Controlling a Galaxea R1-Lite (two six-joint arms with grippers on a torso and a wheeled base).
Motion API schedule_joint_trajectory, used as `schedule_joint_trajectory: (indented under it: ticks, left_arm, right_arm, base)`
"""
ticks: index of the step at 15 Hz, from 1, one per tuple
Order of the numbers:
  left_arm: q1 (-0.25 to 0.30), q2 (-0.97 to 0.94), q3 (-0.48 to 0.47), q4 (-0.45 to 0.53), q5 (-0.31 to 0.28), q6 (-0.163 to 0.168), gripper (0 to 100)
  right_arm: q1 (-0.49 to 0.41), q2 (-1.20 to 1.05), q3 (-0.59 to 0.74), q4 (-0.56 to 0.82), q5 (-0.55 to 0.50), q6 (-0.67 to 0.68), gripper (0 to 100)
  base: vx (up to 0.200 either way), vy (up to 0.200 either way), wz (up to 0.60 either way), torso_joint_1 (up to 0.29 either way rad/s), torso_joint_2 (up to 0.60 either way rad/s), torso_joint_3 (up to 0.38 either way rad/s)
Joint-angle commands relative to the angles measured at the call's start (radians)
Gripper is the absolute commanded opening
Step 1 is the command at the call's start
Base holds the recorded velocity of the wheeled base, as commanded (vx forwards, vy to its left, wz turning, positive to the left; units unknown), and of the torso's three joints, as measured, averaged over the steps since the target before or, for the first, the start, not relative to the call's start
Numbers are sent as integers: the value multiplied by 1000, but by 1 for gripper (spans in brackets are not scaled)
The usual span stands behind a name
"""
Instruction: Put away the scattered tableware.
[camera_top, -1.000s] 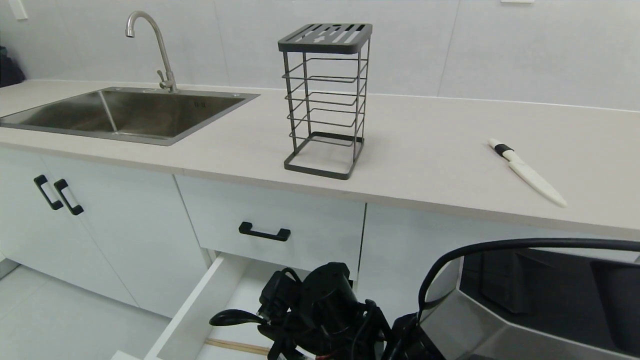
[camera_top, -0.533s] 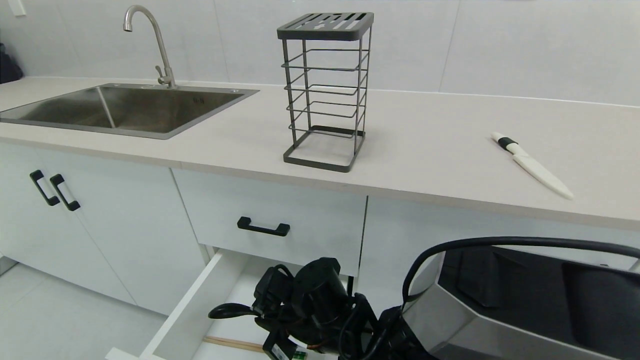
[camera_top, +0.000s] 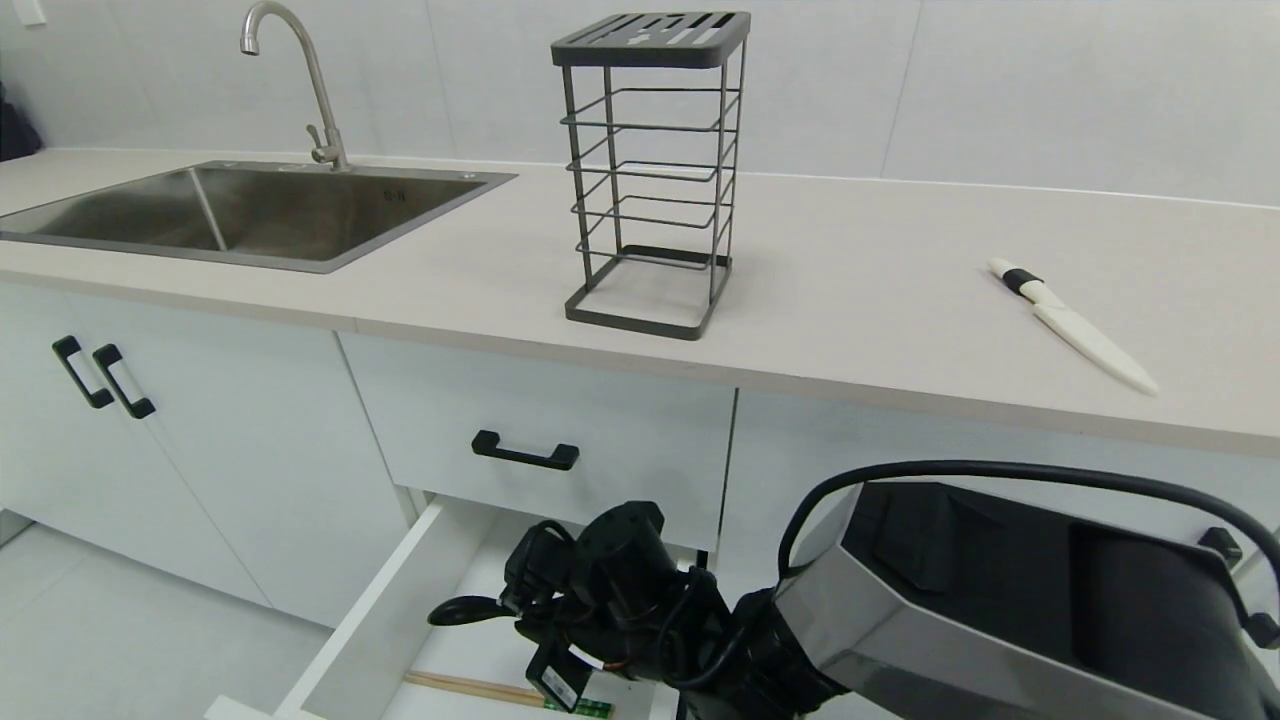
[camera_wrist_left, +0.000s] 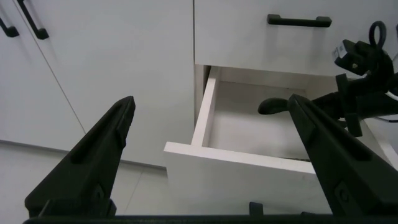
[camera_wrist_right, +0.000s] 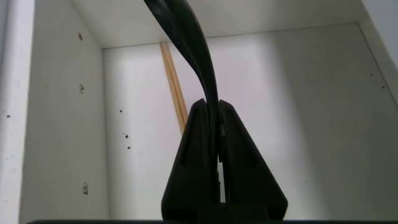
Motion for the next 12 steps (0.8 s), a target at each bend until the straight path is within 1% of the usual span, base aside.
schedule_joint_trajectory:
  ticks: [1,6,8,10,12]
  left_arm:
    - [0,1,0,0,0,-1,100]
    - [1,1,0,0,0,-1,100]
    - [0,1,0,0,0,-1,100]
    - [1,1,0,0,0,-1,100]
    - [0,1,0,0,0,1,100]
  right_arm:
    - [-1,22,-47,21,0,-6,0]
    - [-7,43,-74,80,0,-47,0]
    - [-7,74,-131,95,0,-50,0]
    - [-7,82,-173,110,2,-50,0]
    - [-9,88,-214,176,2,-53,0]
  base:
    - [0,0,0,0,0,0]
    - [0,0,0,0,0,0]
    - [0,0,0,-129,105,36]
    - [0,0,0,-164,271,41]
    - [0,0,0,-39,188,41]
